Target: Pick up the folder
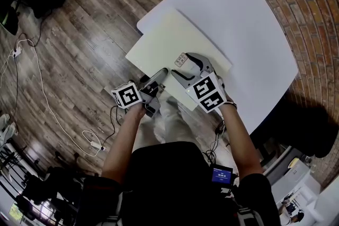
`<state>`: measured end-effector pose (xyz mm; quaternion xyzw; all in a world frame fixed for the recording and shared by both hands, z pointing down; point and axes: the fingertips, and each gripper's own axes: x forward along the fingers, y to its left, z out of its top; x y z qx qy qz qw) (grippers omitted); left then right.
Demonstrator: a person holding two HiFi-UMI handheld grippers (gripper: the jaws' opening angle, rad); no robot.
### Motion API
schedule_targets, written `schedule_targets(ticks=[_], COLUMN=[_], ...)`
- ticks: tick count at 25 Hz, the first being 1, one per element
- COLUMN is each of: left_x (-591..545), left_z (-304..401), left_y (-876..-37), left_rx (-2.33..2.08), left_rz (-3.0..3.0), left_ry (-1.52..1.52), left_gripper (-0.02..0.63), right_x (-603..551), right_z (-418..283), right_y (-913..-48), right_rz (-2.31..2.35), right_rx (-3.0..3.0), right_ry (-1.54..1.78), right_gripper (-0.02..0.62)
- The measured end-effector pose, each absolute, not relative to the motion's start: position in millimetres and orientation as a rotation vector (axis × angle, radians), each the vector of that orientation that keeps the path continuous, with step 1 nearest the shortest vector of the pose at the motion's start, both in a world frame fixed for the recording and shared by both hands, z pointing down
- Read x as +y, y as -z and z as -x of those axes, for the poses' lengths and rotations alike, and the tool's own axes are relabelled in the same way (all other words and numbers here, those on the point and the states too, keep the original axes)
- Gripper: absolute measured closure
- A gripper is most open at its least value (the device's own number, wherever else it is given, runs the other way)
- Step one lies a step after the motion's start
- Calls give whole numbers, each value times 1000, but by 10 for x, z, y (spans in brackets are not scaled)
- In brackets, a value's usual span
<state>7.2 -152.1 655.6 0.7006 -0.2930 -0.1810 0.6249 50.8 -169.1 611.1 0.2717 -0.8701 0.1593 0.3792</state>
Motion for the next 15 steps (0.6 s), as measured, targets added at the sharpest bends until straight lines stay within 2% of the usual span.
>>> schedule_targets(ticks=[15], left_x=[-1547], left_z=[-14], left_y=[-6578], left_rx=[-689], left_rz=[-1568], left_ry=[446], left_gripper=[232], right_x=[-1496], right_z=[-361], right_y=[-6090], right_rz=[-610], right_rx=[-2253], right_ry=[-434], right_gripper=[313])
